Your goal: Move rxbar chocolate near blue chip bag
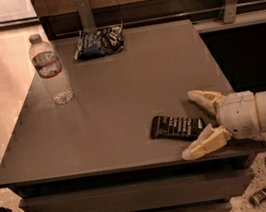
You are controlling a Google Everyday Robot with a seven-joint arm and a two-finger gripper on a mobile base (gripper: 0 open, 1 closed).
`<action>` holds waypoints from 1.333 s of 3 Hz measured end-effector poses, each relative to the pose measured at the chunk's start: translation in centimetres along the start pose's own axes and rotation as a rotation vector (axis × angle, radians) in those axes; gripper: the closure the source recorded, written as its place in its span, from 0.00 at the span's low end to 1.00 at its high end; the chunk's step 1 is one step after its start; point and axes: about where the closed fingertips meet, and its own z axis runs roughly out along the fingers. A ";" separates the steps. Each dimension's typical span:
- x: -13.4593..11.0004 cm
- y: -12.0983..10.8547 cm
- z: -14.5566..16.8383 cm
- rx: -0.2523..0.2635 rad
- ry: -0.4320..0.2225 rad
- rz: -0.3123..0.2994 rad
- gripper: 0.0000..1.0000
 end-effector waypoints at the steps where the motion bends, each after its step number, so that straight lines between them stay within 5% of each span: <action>1: -0.1 0.1 0.2 -0.005 0.000 -0.003 0.44; 3: -0.3 0.2 0.4 -0.009 0.000 -0.005 0.90; 4: -0.3 0.3 0.5 -0.011 0.001 -0.006 1.00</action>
Offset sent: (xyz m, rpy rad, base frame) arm -0.0001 0.0018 0.0000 -0.0005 0.0003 0.0037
